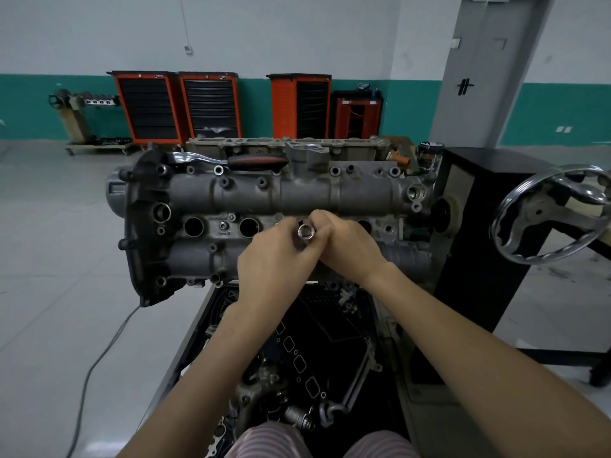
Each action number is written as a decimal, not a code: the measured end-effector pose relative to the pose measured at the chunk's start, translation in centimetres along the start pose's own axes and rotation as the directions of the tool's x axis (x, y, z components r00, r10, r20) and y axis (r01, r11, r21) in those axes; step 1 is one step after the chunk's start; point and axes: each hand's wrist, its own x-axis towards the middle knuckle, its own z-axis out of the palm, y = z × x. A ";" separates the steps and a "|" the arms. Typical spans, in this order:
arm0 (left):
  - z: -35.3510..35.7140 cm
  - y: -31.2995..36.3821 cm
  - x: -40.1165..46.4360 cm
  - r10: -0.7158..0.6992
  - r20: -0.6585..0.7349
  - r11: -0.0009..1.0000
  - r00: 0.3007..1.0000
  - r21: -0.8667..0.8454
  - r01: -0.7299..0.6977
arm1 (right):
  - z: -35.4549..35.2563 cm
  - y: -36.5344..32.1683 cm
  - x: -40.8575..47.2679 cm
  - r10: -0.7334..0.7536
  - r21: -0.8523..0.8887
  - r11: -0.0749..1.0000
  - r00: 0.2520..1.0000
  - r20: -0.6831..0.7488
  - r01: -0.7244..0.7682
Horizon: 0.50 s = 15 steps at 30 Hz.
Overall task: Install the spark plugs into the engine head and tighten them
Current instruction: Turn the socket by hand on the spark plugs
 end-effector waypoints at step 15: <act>0.3 -0.4 0.0 0.056 -0.097 0.997 0.994 0.061 -0.050 | 0.2 0.1 0.1 0.039 0.003 0.999 0.999 -0.011 -0.039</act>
